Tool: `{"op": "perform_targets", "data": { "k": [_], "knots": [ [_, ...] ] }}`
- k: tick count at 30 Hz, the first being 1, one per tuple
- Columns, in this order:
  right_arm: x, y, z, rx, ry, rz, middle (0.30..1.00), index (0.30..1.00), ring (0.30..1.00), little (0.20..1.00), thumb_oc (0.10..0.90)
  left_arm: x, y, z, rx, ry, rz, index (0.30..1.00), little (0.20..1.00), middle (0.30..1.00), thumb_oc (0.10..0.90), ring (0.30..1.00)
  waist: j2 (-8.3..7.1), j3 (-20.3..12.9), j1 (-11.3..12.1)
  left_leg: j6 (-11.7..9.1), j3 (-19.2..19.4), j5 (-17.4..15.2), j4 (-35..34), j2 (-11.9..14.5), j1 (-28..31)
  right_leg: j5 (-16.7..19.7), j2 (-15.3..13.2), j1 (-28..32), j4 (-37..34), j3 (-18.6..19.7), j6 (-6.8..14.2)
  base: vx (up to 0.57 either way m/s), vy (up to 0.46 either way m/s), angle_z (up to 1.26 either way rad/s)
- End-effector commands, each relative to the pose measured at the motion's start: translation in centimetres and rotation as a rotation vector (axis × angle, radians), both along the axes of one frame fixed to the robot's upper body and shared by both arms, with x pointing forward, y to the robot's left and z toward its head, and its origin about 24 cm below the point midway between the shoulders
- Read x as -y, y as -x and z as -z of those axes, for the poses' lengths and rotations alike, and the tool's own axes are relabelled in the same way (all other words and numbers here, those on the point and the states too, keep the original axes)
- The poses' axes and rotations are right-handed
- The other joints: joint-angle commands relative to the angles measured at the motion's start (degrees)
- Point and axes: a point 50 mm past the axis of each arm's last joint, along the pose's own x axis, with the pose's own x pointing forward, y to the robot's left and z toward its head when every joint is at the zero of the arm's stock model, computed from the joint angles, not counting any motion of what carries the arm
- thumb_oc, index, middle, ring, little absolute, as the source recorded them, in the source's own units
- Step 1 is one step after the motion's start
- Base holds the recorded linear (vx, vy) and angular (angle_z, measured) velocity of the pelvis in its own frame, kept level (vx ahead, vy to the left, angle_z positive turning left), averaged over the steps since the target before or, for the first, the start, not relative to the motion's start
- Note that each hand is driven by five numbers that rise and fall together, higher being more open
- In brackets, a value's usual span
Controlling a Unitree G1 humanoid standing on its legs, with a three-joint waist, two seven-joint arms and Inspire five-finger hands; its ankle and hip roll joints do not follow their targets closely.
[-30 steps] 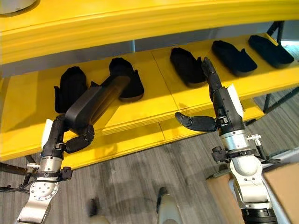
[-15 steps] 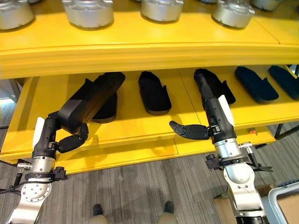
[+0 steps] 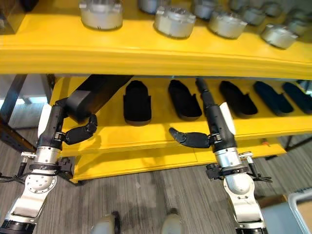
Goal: Move parts from the plastic box to the shelf.
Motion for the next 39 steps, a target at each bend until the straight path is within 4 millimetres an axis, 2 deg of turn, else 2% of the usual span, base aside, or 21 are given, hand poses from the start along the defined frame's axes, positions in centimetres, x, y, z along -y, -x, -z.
{"op": "perform_targets", "data": {
  "k": [1,2,4,9,16,18,21,22,23,24,25,26,27,28,30,39],
  "knots": [
    [0.9,0.2,-5.8,0.305,0.036,-0.014,1.0,1.0,1.0,1.0,0.9,2.3,0.6,-6.1,0.345,-0.044,0.112,0.3,0.3,0.3,0.4,0.3,0.29,-4.1,-0.2,-3.7,-3.3,-3.6,-3.4,-0.8,4.2,-0.4,1.5,9.3,-13.3,-1.3,0.4,0.06,0.002,-0.01],
    [0.9,0.1,-5.7,0.303,0.039,-0.013,1.0,1.0,1.0,1.0,0.9,2.5,0.7,-5.9,0.334,-0.056,0.124,0.3,0.3,0.3,0.4,0.3,0.24,-4.2,-0.2,-3.9,-3.6,-3.6,-3.4,-1.0,4.5,-0.6,1.1,10.4,-14.4,0.0,0.4,0.1,-0.029,-0.04],
    [0.8,-0.2,-5.3,0.279,0.036,-0.017,1.0,1.0,1.0,1.0,0.9,2.7,0.9,-5.2,0.31,-0.043,0.136,0.3,0.3,0.3,0.4,0.3,0.5,-5.3,-0.5,-4.1,-3.9,-2.5,-5.7,-0.6,5.7,0.3,1.9,11.2,-16.5,2.5,0.6,0.12,-0.059,-0.08],
    [0.8,-0.5,-5.1,0.256,0.025,-0.013,1.0,1.0,1.0,1.0,0.9,2.6,1.4,-4.5,0.268,-0.007,0.145,0.3,0.3,0.3,0.4,0.3,1.11,-7.9,0.1,-5.2,-3.2,0.4,-10.3,-0.4,7.8,2.9,1.8,14.7,-24.2,1.6,1.5,0.08,-0.083,-0.05],
    [0.8,-0.1,-5.1,0.257,0.029,-0.021,1.0,1.0,1.0,1.0,0.9,2.8,1.6,-3.7,0.229,0.043,0.161,0.3,0.3,0.3,0.4,0.3,1.4,-8.2,0.2,-7.5,-4.5,2.4,-10.7,0.9,8.1,1.7,2.2,17.0,-25.6,-0.7,0.4,0.0,-0.144,0.08],
    [1.0,0.0,-5.5,0.271,0.025,-0.027,1.0,1.0,1.0,1.0,0.9,3.2,1.4,-4.2,0.247,0.046,0.187,0.3,0.3,0.3,0.4,0.3,1.03,-7.0,0.7,-9.8,-6.3,5.2,-5.5,1.2,4.2,1.3,1.9,17.8,-26.1,-2.2,-0.8,-0.15,-0.178,0.5],
    [0.2,-0.7,-5.9,0.285,0.006,-0.064,1.0,1.0,1.0,1.0,0.9,3.2,1.2,-4.7,0.282,0.055,0.179,0.3,0.3,0.3,0.4,0.3,0.88,-5.7,1.3,-10.7,-12.3,4.9,-2.1,0.3,3.0,1.2,2.0,16.4,-24.6,-1.3,-1.3,-0.12,-0.066,0.31],
    [0.1,-0.8,-5.9,0.285,0.006,-0.073,1.0,1.0,1.0,1.0,0.9,3.1,1.2,-4.8,0.287,0.055,0.169,0.3,0.3,0.3,0.4,0.3,0.77,-5.7,1.0,-10.7,-12.3,4.7,-2.8,2.0,3.6,1.0,1.8,16.0,-24.1,-0.8,-1.2,-0.03,0.009,-0.08],
    [0.1,-0.7,-5.9,0.281,0.006,-0.077,1.0,1.0,1.0,1.0,0.9,2.9,1.3,-4.7,0.287,0.059,0.154,0.3,0.3,0.3,0.4,0.3,0.94,-6.0,0.6,-11.0,-11.3,5.5,-4.8,5.1,4.9,0.5,1.7,15.5,-23.2,-0.6,-1.0,0.01,0.046,-0.11],
    [0.1,-0.7,-5.8,0.276,0.001,-0.074,1.0,1.0,1.0,1.0,0.9,2.9,1.4,-4.7,0.292,0.062,0.15,0.3,0.3,0.3,0.4,0.3,1.38,-6.4,0.3,-11.1,-10.4,6.9,-7.3,7.4,5.8,0.1,1.5,15.2,-22.6,-0.6,-0.7,0.05,0.128,-0.08],
    [0.3,-0.6,-5.7,0.278,-0.013,-0.065,1.0,1.0,1.0,1.0,0.9,2.8,1.5,-4.8,0.299,0.069,0.151,0.3,0.3,0.3,0.4,0.3,2.55,-6.9,-0.3,-11.4,-9.0,9.9,-12.9,11.0,5.8,-0.7,1.2,14.7,-21.5,-1.2,-0.2,0.05,0.102,0.12],
    [0.3,-0.5,-5.7,0.277,-0.012,-0.065,1.0,1.0,1.0,1.0,0.9,2.8,1.5,-4.8,0.298,0.07,0.151,0.3,0.3,0.3,0.4,0.3,2.62,-7.1,-0.2,-11.6,-8.8,10.5,-14.1,11.1,6.2,-0.8,1.3,14.4,-21.2,-1.2,-0.2,0.05,0.139,0.29],
    [0.3,-0.5,-5.6,0.275,-0.01,-0.061,1.0,1.0,1.0,1.0,0.9,2.9,1.5,-4.8,0.304,0.079,0.153,0.3,0.3,0.3,0.4,0.3,4.0,-7.5,-0.5,-11.6,-8.1,10.1,-17.3,11.8,8.1,-1.5,1.4,13.2,-19.1,-1.3,-0.1,0.03,0.099,0.3],
    [0.2,-0.6,-5.5,0.27,-0.007,-0.061,1.0,1.0,1.0,1.0,0.9,3.1,1.4,-4.8,0.302,0.073,0.163,0.3,0.3,0.3,0.4,0.3,4.58,-7.5,-0.4,-11.6,-8.4,9.8,-18.1,11.2,8.5,-1.6,1.3,12.8,-18.5,-1.0,-0.1,0.03,0.107,0.07],
    [0.2,-0.7,-5.4,0.27,0.001,-0.054,1.0,1.0,1.0,1.0,0.9,3.3,1.4,-4.9,0.302,0.063,0.178,0.3,0.3,0.3,0.4,0.3,4.85,-7.3,-0.5,-11.7,-8.0,9.4,-17.1,10.4,8.3,-1.4,0.5,13.1,-18.8,-1.1,0.0,0.03,0.101,-0.13],
    [-0.2,-0.6,-4.8,0.248,0.003,-0.051,1.0,1.0,1.0,1.0,0.9,3.4,1.2,-5.2,0.311,0.031,0.166,0.3,0.3,0.3,0.4,0.3,4.11,-7.0,-0.3,-10.7,-5.7,5.0,-13.6,8.1,9.4,-0.2,-1.7,15.8,-21.0,0.0,1.6,0.05,0.075,-0.01]
  ]
}}
